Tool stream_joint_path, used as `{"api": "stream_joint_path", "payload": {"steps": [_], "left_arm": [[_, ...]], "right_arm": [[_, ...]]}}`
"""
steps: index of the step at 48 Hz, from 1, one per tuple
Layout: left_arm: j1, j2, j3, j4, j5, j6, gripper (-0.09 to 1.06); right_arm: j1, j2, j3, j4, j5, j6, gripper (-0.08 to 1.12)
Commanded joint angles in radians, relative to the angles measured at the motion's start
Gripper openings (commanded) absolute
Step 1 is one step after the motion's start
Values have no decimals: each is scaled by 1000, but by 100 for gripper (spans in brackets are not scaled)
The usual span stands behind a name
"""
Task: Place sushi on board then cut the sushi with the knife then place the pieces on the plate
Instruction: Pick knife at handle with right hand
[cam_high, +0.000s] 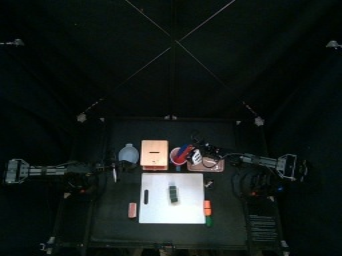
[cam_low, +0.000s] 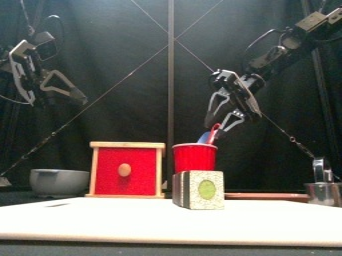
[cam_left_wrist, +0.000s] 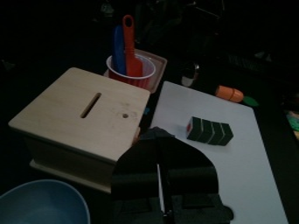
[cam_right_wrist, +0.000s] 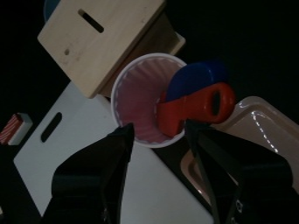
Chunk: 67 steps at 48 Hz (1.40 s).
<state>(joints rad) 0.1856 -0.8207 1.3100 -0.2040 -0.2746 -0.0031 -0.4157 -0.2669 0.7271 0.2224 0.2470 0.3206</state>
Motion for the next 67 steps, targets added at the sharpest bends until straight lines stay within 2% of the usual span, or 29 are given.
{"api": "stream_joint_path", "payload": {"steps": [1,11,26,36,45,51,67], "left_arm": [[3,3,-17,-2,-3,0,-2],[8,3,-15,-2,0,3,-2],[14,3,-17,0,2,3,-2],[17,3,-15,-2,2,2,-2],[17,3,-14,-2,2,0,-2],[18,3,-14,-2,2,2,-2],[25,3,-8,-2,2,2,-2]], "right_arm": [[-11,-44,-38,-21,64,38,85],[-26,-81,-48,-57,247,58,85],[-164,-146,-137,-78,403,38,85],[-192,-75,-256,-57,575,-54,85],[-213,2,-339,103,618,-204,85],[-247,41,-382,161,652,-279,85],[-318,196,-545,176,842,-376,85]]}}
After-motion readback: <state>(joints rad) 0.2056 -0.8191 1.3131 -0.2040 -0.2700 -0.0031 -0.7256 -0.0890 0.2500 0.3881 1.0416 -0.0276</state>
